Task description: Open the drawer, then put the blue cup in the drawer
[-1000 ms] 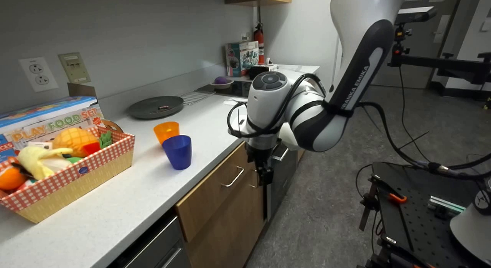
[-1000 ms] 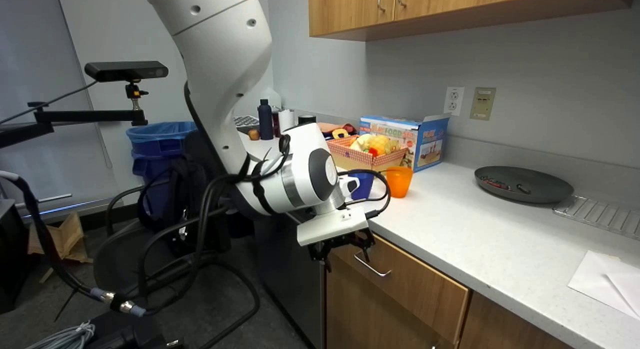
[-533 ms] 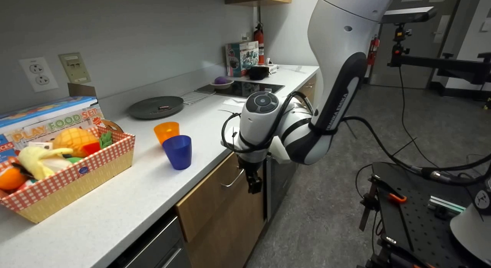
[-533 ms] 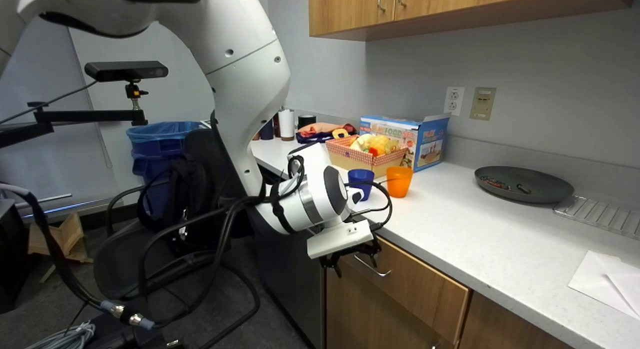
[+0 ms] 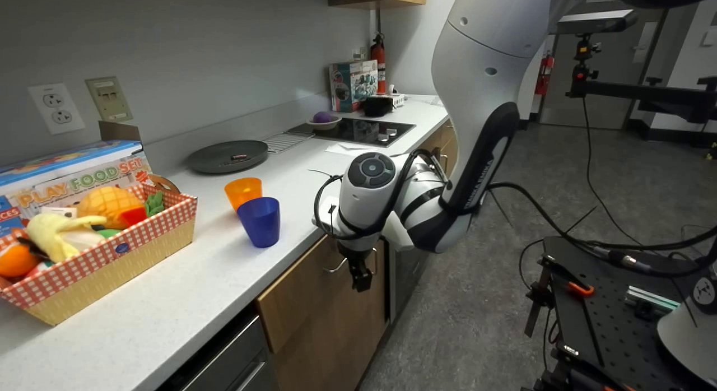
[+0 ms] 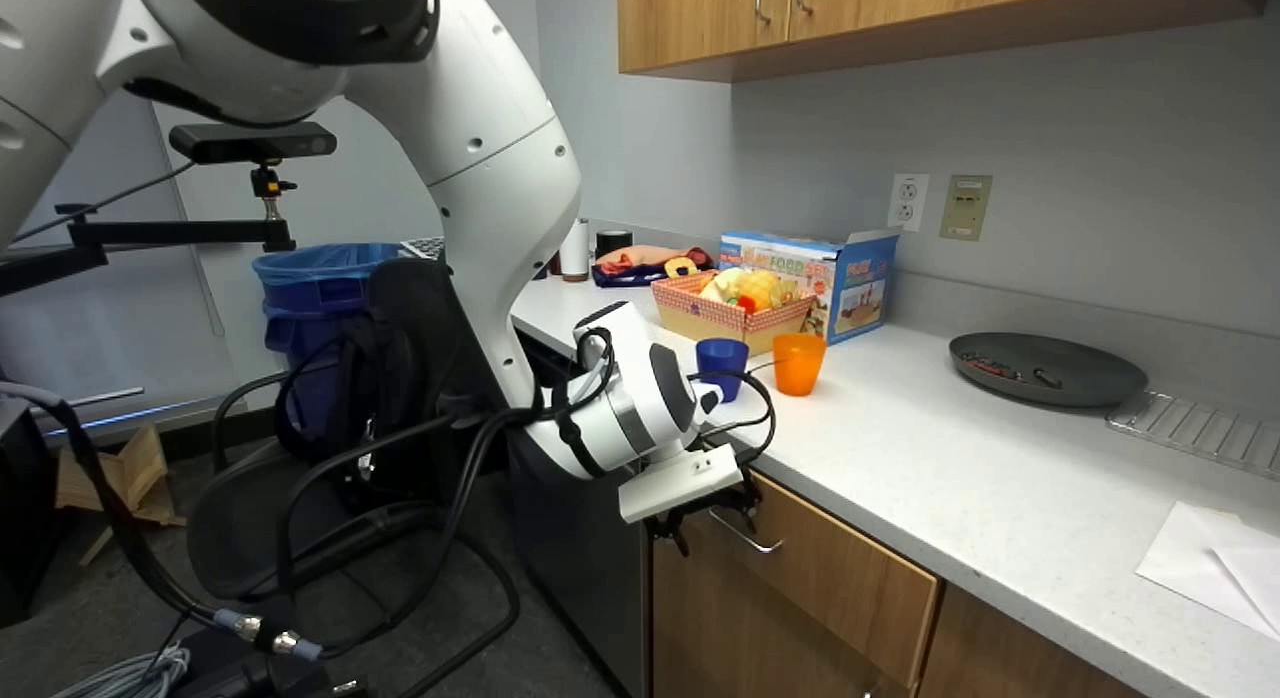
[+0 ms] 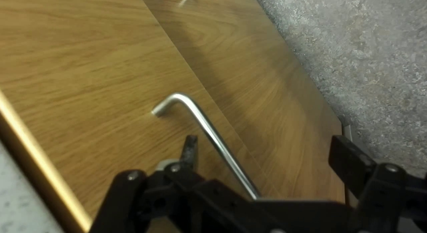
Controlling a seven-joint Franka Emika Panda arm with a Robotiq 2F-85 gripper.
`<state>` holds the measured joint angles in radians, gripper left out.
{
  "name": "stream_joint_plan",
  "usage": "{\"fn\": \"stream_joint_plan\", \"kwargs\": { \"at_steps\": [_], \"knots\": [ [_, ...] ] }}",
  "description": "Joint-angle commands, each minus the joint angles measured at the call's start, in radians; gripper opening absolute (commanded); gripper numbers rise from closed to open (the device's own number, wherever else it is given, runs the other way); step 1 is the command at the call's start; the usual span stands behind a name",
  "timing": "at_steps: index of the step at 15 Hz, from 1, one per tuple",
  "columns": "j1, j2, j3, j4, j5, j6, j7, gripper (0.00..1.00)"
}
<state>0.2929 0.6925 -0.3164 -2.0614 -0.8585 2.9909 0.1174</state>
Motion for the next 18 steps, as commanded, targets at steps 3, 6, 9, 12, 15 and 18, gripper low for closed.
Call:
{"fn": "stream_joint_plan", "kwargs": {
  "at_steps": [3, 6, 9, 12, 15, 18],
  "knots": [
    [-0.005, 0.065, 0.001, 0.045, 0.007, 0.012, 0.014, 1.0],
    [-0.025, 0.043, 0.026, 0.023, 0.028, -0.006, -0.003, 1.0],
    [-0.078, -0.008, 0.089, -0.034, 0.063, -0.032, -0.052, 1.0],
    [-0.152, -0.067, 0.173, -0.106, 0.11, -0.052, -0.11, 1.0],
    [-0.204, -0.128, 0.221, -0.19, 0.153, -0.047, -0.164, 1.0],
    [-0.248, -0.194, 0.241, -0.26, 0.118, -0.01, -0.152, 1.0]
  ]
}}
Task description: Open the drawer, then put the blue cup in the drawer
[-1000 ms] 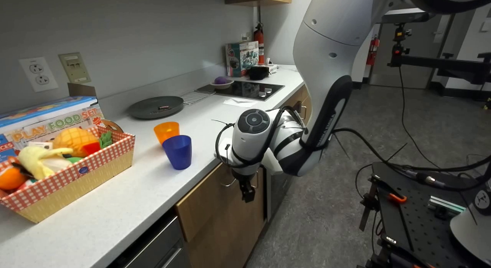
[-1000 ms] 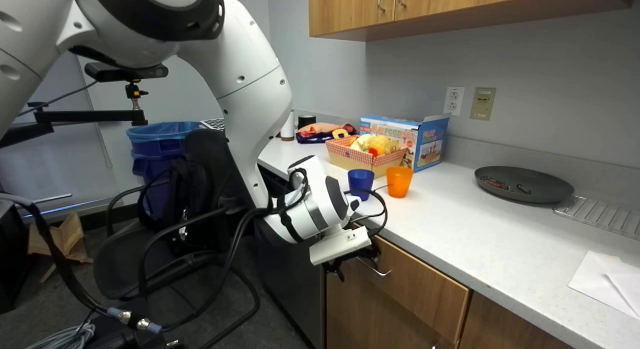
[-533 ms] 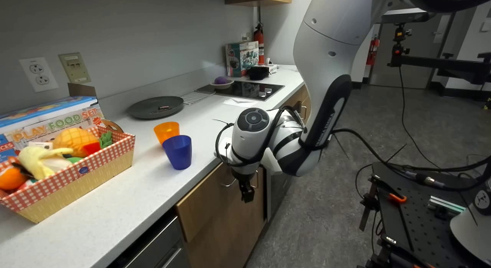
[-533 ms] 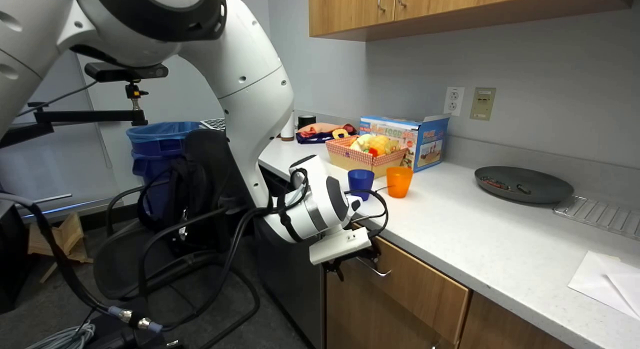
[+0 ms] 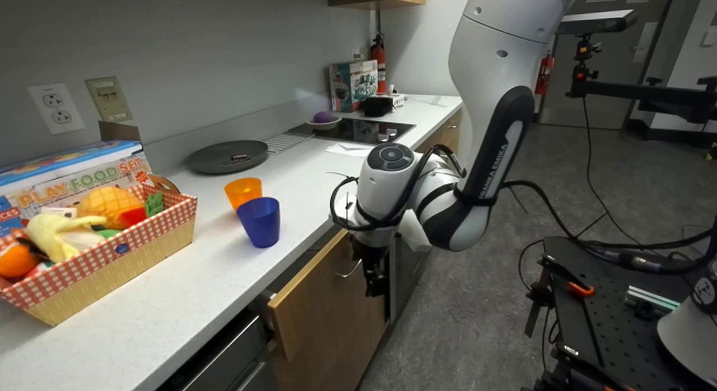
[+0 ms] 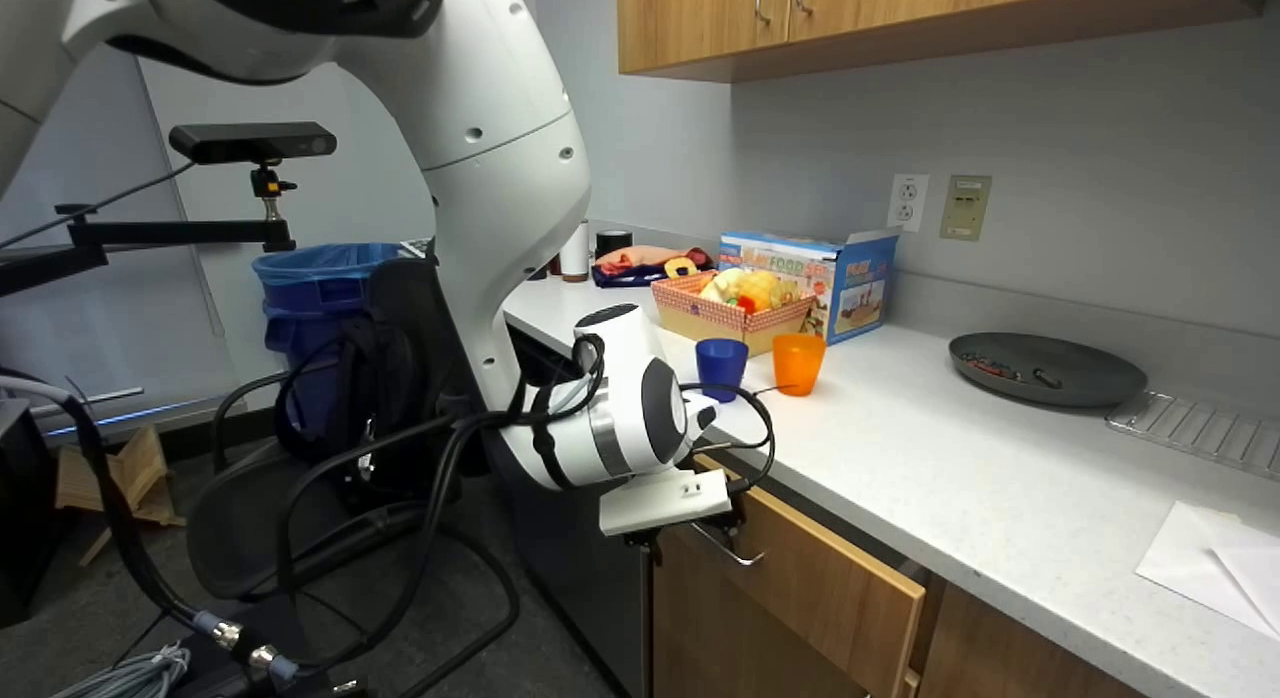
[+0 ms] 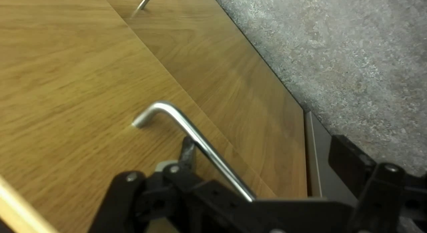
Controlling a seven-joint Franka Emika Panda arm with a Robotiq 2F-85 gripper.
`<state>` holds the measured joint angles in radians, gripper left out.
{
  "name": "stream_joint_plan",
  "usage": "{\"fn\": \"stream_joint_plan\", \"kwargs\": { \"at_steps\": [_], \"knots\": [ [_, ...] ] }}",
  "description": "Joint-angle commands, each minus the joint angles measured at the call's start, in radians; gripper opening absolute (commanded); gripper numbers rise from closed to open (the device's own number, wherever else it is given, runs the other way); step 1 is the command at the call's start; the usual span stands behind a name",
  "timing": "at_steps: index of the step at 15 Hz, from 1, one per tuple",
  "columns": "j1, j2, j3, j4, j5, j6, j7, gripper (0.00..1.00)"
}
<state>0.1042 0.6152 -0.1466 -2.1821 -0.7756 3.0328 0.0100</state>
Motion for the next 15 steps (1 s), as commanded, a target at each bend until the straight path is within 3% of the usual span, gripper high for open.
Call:
{"fn": "stream_joint_plan", "kwargs": {
  "at_steps": [1, 10, 11, 13, 15],
  "knots": [
    [-0.072, -0.136, 0.078, -0.162, 0.035, -0.043, -0.042, 1.0],
    [-0.141, -0.267, 0.141, -0.364, 0.227, 0.005, -0.152, 1.0],
    [-0.125, -0.29, 0.123, -0.383, 0.238, 0.014, -0.156, 1.0],
    [-0.024, -0.322, -0.005, -0.395, 0.142, 0.074, -0.068, 1.0],
    [0.14, -0.356, -0.169, -0.416, 0.099, 0.102, -0.046, 1.0]
  ]
}}
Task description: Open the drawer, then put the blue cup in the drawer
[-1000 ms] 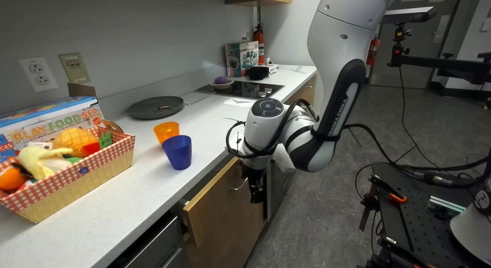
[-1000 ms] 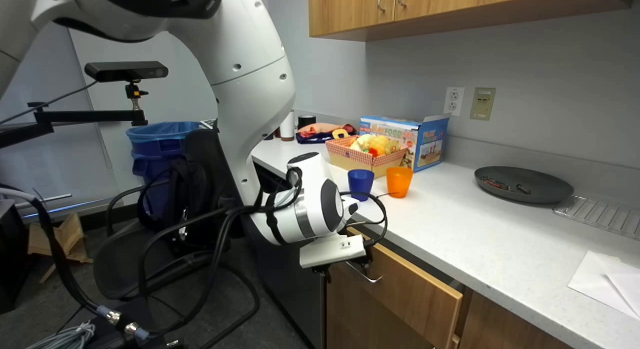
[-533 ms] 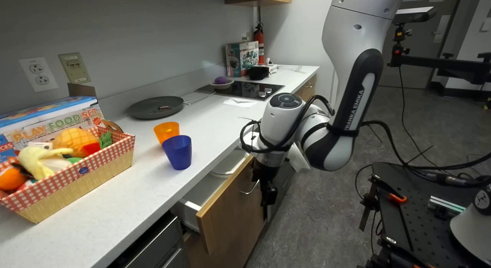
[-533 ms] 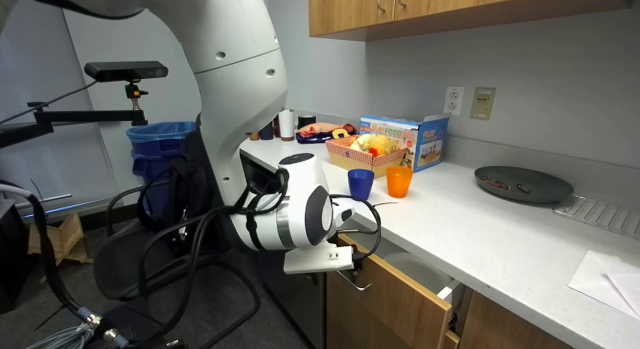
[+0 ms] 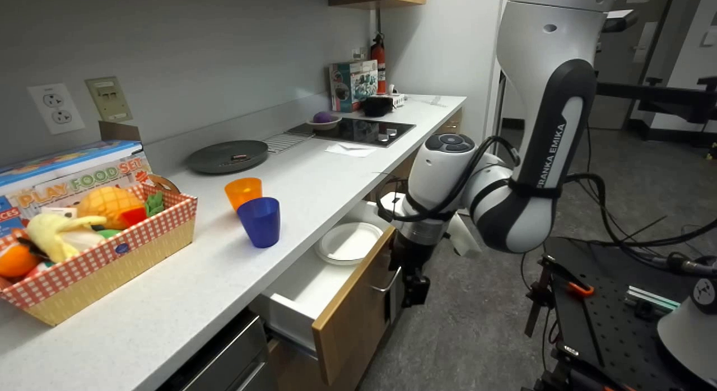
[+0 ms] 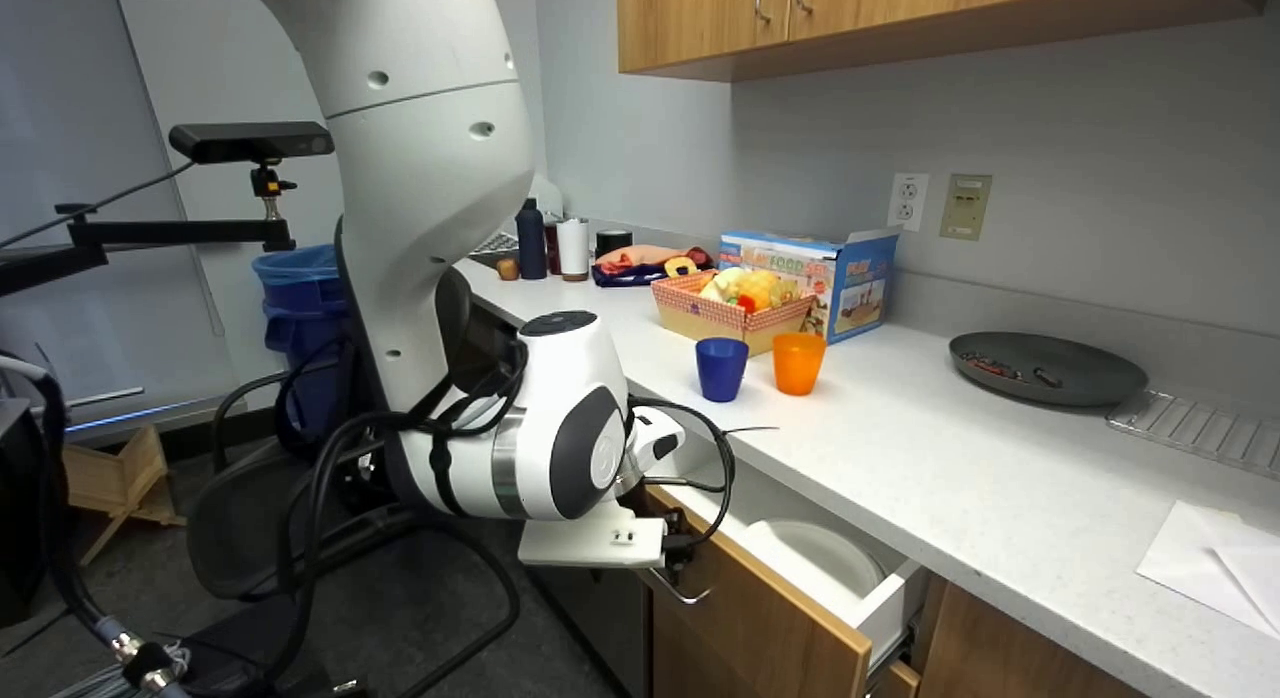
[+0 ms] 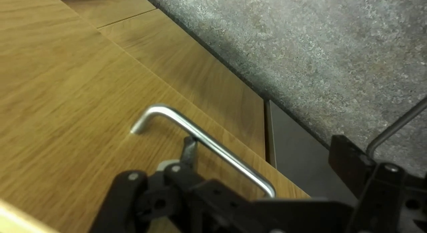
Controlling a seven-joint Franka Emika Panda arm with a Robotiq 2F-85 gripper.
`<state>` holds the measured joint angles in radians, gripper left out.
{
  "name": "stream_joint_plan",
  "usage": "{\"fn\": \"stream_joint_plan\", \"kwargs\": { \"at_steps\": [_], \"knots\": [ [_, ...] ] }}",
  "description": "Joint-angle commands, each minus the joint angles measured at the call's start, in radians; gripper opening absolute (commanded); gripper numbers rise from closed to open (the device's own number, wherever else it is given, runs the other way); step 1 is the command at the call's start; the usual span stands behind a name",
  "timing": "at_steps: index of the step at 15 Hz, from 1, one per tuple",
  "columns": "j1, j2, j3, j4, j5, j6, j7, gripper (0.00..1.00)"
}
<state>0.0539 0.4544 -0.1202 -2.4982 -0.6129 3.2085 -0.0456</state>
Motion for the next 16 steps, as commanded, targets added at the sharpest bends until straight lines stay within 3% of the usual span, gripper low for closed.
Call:
{"fn": "stream_joint_plan", "kwargs": {
  "at_steps": [1, 5, 6, 8, 11, 12, 13, 14, 16],
  "knots": [
    [0.248, -0.217, -0.256, -0.1, -0.095, -0.085, 0.015, 1.0],
    [0.493, -0.363, -0.552, -0.046, -0.388, -0.214, 0.111, 1.0],
    [0.527, -0.404, -0.592, -0.021, -0.466, -0.254, 0.133, 1.0],
    [0.511, -0.488, -0.569, -0.029, -0.56, -0.31, 0.182, 1.0],
    [0.504, -0.522, -0.534, -0.054, -0.36, -0.314, 0.096, 1.0],
    [0.325, -0.508, -0.343, -0.058, -0.257, -0.306, 0.058, 1.0],
    [0.493, -0.497, -0.499, -0.067, -0.178, -0.294, 0.04, 1.0],
    [0.479, -0.48, -0.472, -0.069, -0.098, -0.284, 0.031, 1.0],
    [0.517, -0.469, -0.471, -0.077, 0.062, -0.296, 0.001, 1.0]
  ]
}}
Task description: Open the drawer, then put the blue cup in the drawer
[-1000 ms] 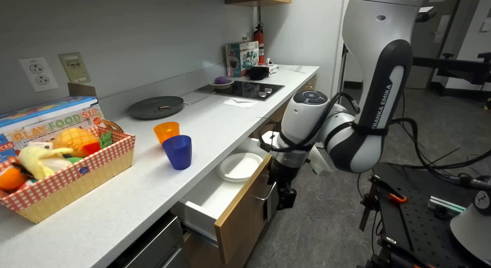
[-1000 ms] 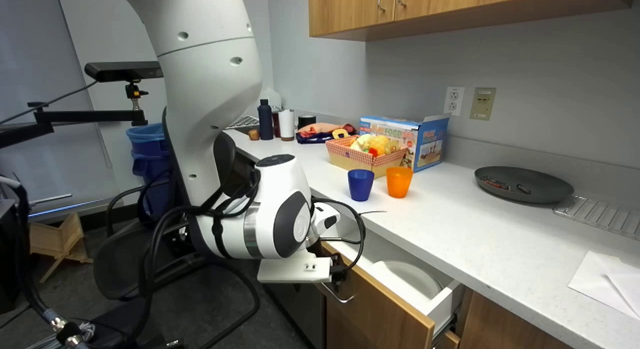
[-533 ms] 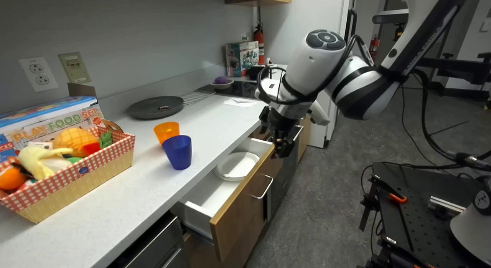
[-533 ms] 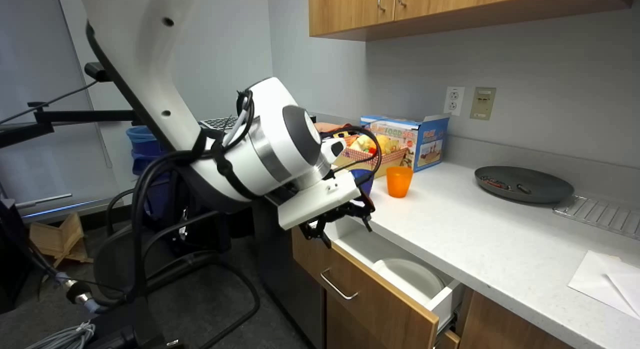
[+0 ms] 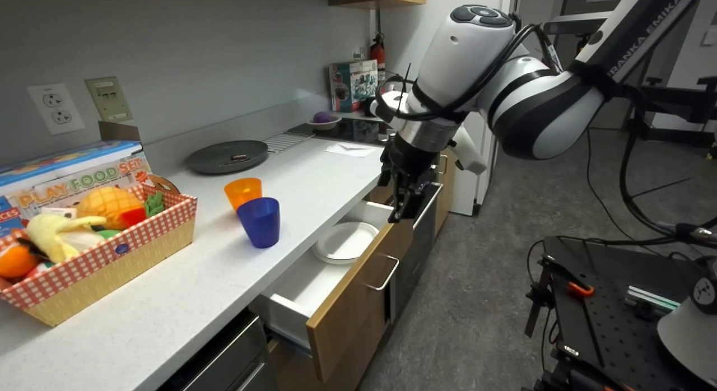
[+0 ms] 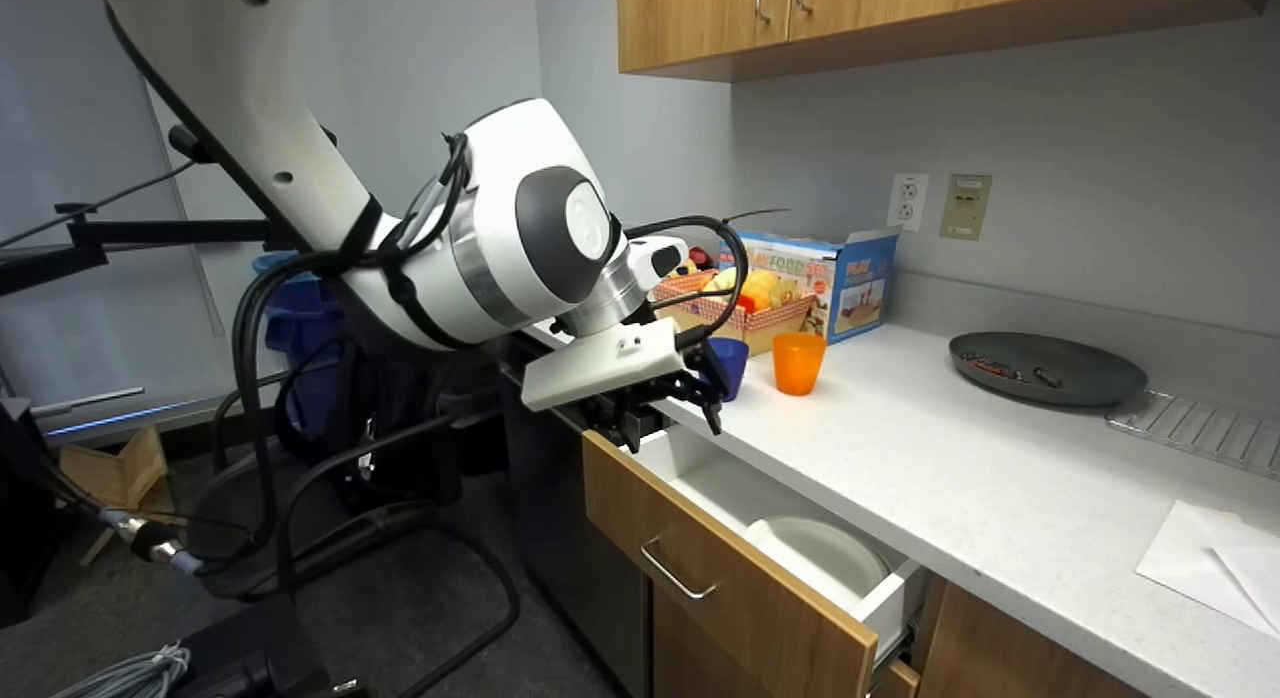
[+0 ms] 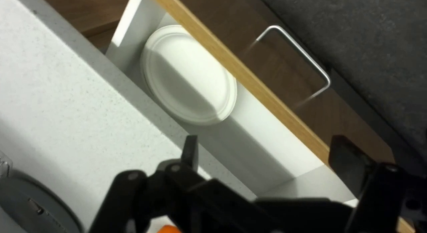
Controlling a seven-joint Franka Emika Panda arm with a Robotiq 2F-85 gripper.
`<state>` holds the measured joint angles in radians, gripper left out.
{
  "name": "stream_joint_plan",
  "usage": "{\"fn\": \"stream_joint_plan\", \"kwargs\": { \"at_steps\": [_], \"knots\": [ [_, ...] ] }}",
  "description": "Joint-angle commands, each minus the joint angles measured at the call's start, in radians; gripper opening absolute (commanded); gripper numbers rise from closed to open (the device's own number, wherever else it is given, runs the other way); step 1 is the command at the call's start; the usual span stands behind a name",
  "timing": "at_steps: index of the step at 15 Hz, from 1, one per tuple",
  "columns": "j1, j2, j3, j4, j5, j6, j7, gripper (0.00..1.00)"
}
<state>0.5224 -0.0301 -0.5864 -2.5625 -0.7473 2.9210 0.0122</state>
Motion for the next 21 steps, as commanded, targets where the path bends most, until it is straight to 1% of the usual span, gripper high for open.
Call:
{"fn": "stream_joint_plan", "kwargs": {
  "at_steps": [1, 3, 4, 5, 6, 8, 9, 11, 12, 13, 14, 15, 16, 19, 21],
  "knots": [
    [0.061, 0.019, 0.0, -0.01, 0.275, -0.017, -0.079, 1.0],
    [0.081, 0.037, 0.015, 0.024, 0.431, -0.044, -0.124, 1.0],
    [-0.098, 0.047, 0.207, 0.047, 0.504, -0.063, -0.143, 1.0],
    [0.058, 0.066, 0.07, 0.078, 0.588, -0.084, -0.17, 1.0],
    [0.033, 0.089, 0.111, 0.114, 0.665, -0.105, -0.194, 1.0],
    [0.026, 0.158, 0.133, 0.205, 0.821, -0.142, -0.268, 1.0],
    [0.011, 0.204, 0.142, 0.252, 0.898, -0.155, -0.317, 1.0],
    [-0.021, 0.285, 0.163, 0.337, 1.008, -0.188, -0.379, 1.0],
    [-0.037, 0.326, 0.171, 0.377, 1.04, -0.203, -0.39, 1.0],
    [-0.049, 0.367, 0.174, 0.413, 1.06, -0.222, -0.389, 1.0],
    [-0.208, 0.383, 0.319, 0.438, 0.984, -0.229, -0.327, 1.0],
    [-0.252, 0.41, 0.355, 0.462, 0.952, -0.236, -0.305, 1.0],
    [-0.306, 0.434, 0.405, 0.485, 0.922, -0.245, -0.282, 1.0],
    [-0.388, 0.493, 0.469, 0.531, 0.834, -0.282, -0.204, 1.0],
    [-0.411, 0.503, 0.488, 0.533, 0.787, -0.32, -0.156, 1.0]
  ]
}}
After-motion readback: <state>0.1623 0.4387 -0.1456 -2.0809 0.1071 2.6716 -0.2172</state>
